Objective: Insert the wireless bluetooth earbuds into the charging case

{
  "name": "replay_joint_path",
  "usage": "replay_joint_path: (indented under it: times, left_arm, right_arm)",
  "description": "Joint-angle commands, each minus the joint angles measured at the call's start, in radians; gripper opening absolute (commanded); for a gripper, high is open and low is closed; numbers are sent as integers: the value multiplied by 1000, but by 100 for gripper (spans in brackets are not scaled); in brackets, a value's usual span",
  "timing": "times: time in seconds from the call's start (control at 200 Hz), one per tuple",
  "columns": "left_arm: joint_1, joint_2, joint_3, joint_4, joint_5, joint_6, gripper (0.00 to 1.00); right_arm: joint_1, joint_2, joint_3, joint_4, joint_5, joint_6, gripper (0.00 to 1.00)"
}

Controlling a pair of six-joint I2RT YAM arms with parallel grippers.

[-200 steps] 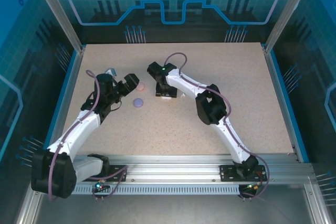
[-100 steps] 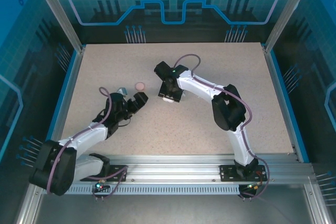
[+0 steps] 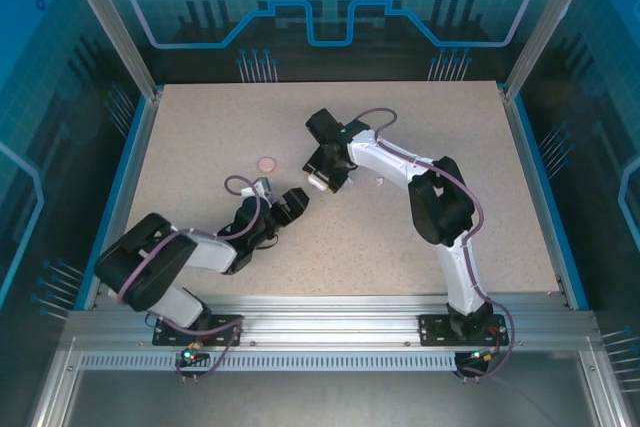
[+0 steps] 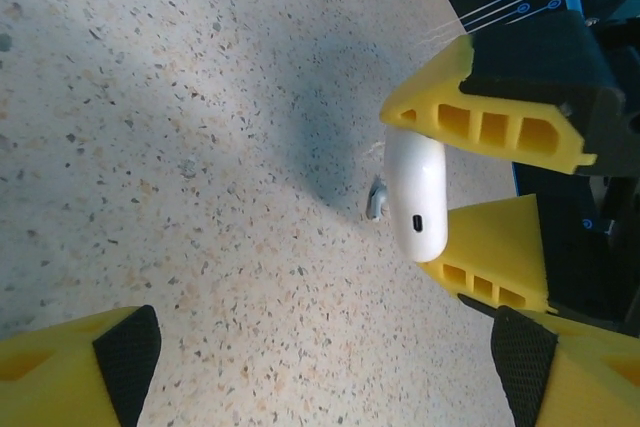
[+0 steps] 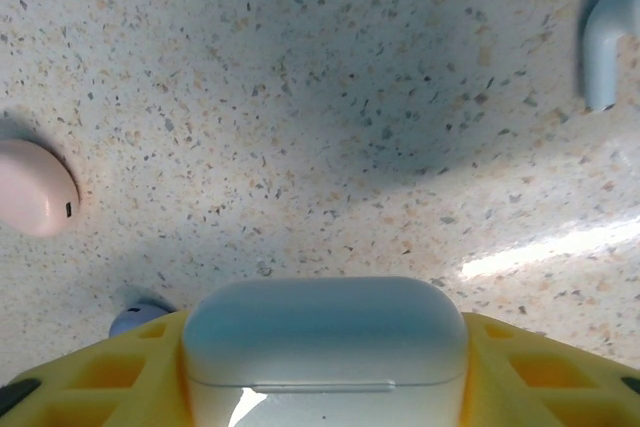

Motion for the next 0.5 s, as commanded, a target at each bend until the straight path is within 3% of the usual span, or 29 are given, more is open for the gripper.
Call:
replay_joint_path:
  times: [0.0,0.22,0.495]
  left_arm:
    - [-7,60,35,148,-54,14,85]
    - [-8,159,86,225,-44,26,70]
    - [-8,228,160,234,-26,29,67]
  right_arm:
    - [-1,-34,-4,11,-43,44,52]
    - [1,-49,-20,21,-56,44,52]
    - [2,-78,-49,43,-69,42,51]
